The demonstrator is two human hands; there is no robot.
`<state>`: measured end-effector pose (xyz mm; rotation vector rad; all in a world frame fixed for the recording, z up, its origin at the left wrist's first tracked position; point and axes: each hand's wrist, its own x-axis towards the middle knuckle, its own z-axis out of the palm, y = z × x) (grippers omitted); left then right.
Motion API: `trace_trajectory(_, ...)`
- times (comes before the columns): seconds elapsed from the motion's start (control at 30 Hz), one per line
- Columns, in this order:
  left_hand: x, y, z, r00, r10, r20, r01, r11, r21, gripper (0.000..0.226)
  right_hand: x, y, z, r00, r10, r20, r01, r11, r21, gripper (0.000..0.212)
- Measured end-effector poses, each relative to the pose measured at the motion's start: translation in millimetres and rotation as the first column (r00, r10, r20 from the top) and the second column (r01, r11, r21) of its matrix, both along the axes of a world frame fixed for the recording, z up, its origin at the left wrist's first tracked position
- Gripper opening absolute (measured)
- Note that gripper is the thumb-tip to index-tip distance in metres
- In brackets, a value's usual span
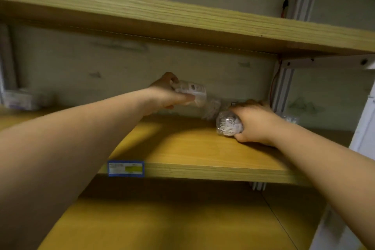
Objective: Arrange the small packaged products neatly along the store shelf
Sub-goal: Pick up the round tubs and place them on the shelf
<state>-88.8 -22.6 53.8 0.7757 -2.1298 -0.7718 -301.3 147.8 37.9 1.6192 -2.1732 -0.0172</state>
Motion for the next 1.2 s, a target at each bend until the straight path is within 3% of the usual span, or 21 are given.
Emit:
trace_trajectory(0.13, 25.4, -3.6, -6.5, 0.992, -0.015, -0.122, 0.025, 0.996, 0.084, 0.075, 18.3, -5.4, 0.5, 0.945, 0.11, 0.308, -0.04, 0.974, -0.225, 0.074)
trace_trajectory(0.3, 56.6, -7.8, -6.6, 0.979, 0.025, -0.201, 0.01, 0.985, 0.171, 0.093, 60.6, -25.9, 3.5, 0.718, 0.342, 0.606, -0.063, 0.899, -0.432, 0.069)
trace_trajectory(0.33, 62.2, -8.2, -5.0, 0.974, 0.029, -0.226, 0.012, 0.984, 0.177, 0.089, 69.3, -31.2, 2.7, 0.664, 0.373, 0.649, -0.055, 0.889, -0.454, 0.068)
trace_trajectory(0.43, 74.7, -9.5, -0.1, 0.949, 0.005, -0.315, 0.069, 0.973, 0.221, 0.051, 94.7, -44.6, -0.6, 0.513, 0.413, 0.753, -0.049, 0.889, -0.455, 0.067)
trace_trajectory(0.53, 73.0, -17.4, 4.6, 0.957, 0.051, -0.287, 0.003, 0.983, 0.183, 0.038, 112.1, -55.2, -6.7, 0.435, 0.424, 0.794, -0.031, 0.889, -0.458, 0.06)
trace_trajectory(0.67, 54.5, -43.6, 8.1, 0.951, 0.274, -0.144, -0.26, 0.959, 0.112, 0.081, 123.5, -67.5, -13.6, 0.363, 0.413, 0.835, -0.003, 0.897, -0.443, 0.056)
trace_trajectory(0.73, 47.8, -57.1, 3.7, 0.942, 0.334, -0.028, -0.331, 0.941, 0.073, 0.09, 123.4, -74.0, -16.2, 0.341, 0.404, 0.849, 0.015, 0.901, -0.434, 0.059)
trace_trajectory(0.9, 31.4, -88.2, -11.7, 0.964, 0.248, 0.097, -0.254, 0.966, 0.055, 0.083, 116.9, -82.1, -16.8, 0.324, 0.379, 0.867, 0.035, 0.911, -0.411, 0.059)
trace_trajectory(1.0, 18.8, -100.4, -21.7, 0.966, 0.239, 0.099, -0.246, 0.967, 0.072, 0.075, 108.7, -82.2, -19.6, 0.305, 0.369, 0.878, 0.048, 0.915, -0.402, 0.056)
trace_trajectory(1.2, 8.4, -113.4, -27.4, 0.96, 0.243, 0.137, -0.253, 0.966, 0.059, 0.089, 100.4, -81.0, -22.7, 0.288, 0.354, 0.89, 0.063, 0.92, -0.387, 0.058)
